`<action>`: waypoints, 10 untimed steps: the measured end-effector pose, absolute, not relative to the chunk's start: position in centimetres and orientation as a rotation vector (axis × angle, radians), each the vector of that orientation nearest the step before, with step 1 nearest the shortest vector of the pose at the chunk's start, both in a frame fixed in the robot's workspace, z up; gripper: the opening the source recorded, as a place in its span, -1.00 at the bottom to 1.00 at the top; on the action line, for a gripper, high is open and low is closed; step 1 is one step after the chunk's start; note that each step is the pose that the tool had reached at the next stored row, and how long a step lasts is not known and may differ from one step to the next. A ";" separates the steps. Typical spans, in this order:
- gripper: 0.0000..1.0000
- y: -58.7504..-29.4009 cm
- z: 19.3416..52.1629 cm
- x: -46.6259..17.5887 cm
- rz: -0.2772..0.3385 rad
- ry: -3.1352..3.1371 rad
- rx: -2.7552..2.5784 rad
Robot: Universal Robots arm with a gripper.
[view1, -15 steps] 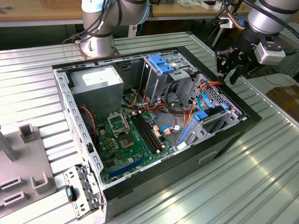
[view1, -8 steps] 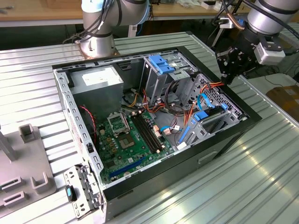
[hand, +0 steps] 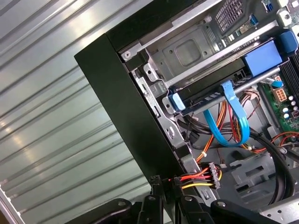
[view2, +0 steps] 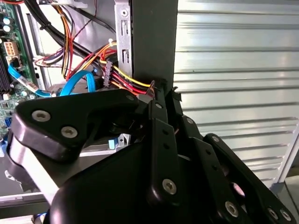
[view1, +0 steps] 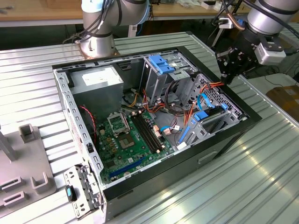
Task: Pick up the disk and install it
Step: 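Insert the first disk wire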
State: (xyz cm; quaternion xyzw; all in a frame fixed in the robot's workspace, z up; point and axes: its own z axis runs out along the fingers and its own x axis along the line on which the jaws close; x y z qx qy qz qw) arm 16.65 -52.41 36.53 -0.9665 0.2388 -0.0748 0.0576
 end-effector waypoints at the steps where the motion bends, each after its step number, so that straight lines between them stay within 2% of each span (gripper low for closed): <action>1: -0.58 -52.4 36.5 16.6 -0.225 0.706 -2.933; 10: -0.58 -52.4 36.5 16.6 -0.223 0.483 -2.999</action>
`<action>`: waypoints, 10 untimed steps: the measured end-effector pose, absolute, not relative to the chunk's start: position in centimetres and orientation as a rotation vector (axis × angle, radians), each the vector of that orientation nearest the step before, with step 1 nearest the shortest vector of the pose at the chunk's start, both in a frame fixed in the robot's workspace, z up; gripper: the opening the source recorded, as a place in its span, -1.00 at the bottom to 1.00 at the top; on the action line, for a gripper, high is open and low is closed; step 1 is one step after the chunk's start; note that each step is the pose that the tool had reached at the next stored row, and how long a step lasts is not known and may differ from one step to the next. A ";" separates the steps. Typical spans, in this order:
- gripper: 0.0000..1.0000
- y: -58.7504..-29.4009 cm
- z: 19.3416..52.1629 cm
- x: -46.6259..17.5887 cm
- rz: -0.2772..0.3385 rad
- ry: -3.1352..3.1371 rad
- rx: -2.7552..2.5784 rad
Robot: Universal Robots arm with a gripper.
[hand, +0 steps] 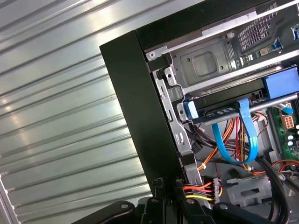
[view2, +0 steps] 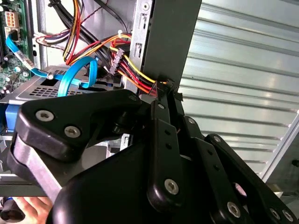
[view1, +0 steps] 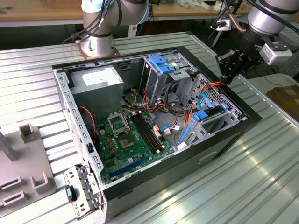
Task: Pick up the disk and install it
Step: 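Insert the first disk wire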
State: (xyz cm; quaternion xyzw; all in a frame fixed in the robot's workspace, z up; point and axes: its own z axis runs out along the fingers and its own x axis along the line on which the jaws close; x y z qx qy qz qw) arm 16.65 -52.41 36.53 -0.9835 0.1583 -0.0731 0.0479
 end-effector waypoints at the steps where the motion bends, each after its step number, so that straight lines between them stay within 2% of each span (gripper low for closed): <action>1: -0.58 -52.4 36.5 16.6 -0.223 0.483 -2.999; 4: -0.68 -52.4 36.5 16.6 -0.223 0.482 -2.999; 10: -0.68 -52.4 36.5 16.6 -0.223 0.480 -2.999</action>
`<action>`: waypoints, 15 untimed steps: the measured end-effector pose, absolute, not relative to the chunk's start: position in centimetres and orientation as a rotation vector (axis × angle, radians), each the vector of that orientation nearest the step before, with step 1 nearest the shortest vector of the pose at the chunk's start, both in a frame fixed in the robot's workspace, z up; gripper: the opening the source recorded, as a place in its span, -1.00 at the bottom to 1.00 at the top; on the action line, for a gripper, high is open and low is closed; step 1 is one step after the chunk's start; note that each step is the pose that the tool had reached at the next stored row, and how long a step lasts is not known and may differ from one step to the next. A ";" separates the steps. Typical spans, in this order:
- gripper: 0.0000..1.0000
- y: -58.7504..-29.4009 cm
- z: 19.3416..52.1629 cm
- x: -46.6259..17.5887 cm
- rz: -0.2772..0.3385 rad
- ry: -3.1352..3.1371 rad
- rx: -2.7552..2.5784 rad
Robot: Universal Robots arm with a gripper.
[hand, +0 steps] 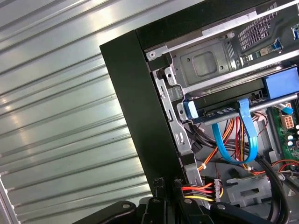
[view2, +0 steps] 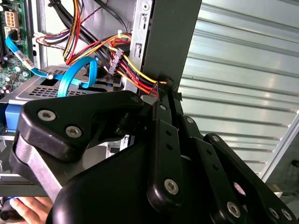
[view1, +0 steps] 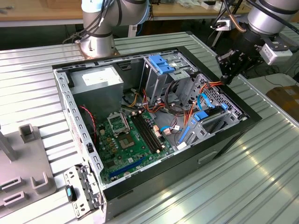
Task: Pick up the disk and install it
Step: 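Insert the first disk wire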
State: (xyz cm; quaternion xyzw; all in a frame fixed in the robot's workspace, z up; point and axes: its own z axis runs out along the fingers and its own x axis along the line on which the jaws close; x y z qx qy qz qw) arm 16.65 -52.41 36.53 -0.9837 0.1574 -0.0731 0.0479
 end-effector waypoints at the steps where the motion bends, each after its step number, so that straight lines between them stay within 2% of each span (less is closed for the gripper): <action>1: -0.68 -52.4 36.6 16.6 -0.223 0.480 -3.000; 15: -0.68 -52.4 37.9 16.6 -0.224 0.480 -2.999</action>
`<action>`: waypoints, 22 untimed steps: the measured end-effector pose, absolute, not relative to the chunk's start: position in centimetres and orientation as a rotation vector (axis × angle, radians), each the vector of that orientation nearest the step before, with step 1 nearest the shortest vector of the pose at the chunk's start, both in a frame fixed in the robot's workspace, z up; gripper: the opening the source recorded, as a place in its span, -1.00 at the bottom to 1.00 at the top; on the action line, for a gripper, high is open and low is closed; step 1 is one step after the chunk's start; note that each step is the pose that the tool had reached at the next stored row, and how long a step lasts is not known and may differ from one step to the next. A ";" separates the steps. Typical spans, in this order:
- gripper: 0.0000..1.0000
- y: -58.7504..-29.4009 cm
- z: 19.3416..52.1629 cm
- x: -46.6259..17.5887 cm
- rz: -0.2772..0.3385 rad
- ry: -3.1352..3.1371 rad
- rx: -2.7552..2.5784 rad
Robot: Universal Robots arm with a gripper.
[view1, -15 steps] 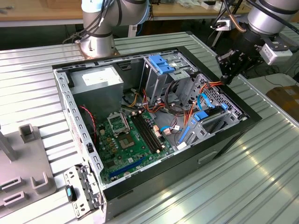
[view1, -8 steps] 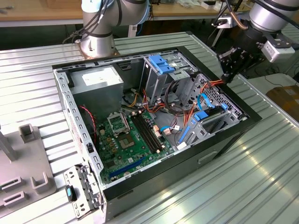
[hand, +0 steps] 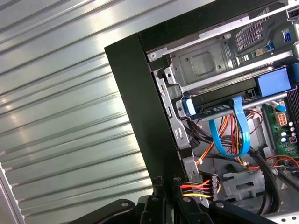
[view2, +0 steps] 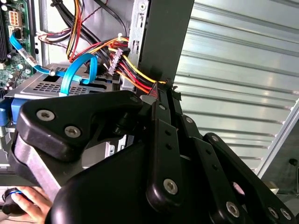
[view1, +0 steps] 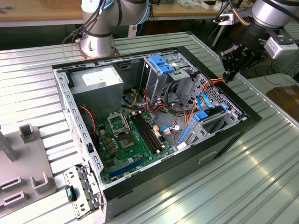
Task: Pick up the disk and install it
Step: 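Insert the first disk wire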
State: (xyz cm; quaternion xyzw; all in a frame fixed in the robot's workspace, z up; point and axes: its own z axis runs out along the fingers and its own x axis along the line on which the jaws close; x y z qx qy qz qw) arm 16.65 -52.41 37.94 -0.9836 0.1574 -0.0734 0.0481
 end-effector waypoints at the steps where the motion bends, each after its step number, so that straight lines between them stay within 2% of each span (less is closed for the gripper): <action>1: -0.68 -52.4 37.9 16.6 -0.224 0.480 -2.999; 22: -0.68 -52.4 37.9 12.0 -0.224 0.491 -2.998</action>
